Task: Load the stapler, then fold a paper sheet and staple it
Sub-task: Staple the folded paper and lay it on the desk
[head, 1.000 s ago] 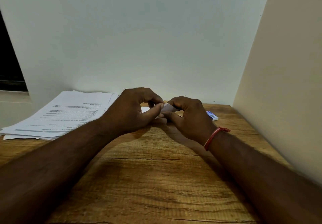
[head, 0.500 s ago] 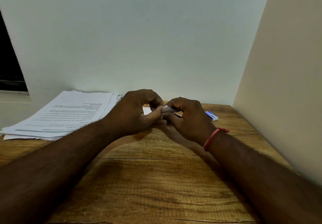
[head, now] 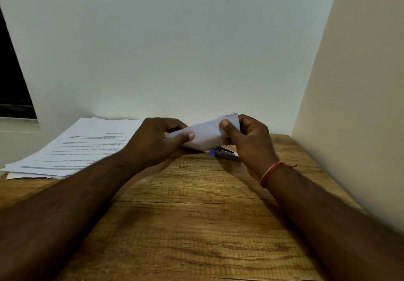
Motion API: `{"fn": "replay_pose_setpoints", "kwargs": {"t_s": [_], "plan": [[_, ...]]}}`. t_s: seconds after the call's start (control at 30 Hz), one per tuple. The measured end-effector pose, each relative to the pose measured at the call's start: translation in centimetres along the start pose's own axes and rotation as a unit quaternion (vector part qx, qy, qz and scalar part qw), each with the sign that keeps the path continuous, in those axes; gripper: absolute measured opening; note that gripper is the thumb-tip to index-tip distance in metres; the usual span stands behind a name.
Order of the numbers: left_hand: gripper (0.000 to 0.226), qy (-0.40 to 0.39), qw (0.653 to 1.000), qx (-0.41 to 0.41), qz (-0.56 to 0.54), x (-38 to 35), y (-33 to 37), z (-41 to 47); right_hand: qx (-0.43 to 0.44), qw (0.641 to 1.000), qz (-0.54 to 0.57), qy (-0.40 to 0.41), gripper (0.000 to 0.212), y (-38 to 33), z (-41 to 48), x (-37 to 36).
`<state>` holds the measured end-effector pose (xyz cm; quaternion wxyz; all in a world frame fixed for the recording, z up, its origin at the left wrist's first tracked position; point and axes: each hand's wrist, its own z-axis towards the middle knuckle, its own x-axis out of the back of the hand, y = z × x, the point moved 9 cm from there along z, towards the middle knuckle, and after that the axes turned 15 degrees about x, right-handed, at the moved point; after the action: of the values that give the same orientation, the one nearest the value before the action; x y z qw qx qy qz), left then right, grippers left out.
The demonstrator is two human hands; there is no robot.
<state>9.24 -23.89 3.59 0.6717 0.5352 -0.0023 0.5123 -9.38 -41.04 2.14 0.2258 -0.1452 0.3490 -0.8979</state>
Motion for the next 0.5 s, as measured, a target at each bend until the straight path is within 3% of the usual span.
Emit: {"fn": "replay_pose_setpoints", "kwargs": {"t_s": [0.2,0.43,0.5], "plan": [[0.006,0.018,1.0,0.005,-0.015,0.3,-0.3,0.1,-0.01,0.998,0.063,0.017,0.018,0.5,0.0,0.0],[0.01,0.053,0.993,0.041,-0.099,1.2,-2.1,0.6,-0.06,0.97,0.209,0.107,0.056,0.9,0.0,1.2],[0.012,0.08,0.991,0.022,-0.108,1.7,-1.8,0.4,-0.092,0.97,0.178,0.141,0.045,1.5,-0.2,1.8]]}}
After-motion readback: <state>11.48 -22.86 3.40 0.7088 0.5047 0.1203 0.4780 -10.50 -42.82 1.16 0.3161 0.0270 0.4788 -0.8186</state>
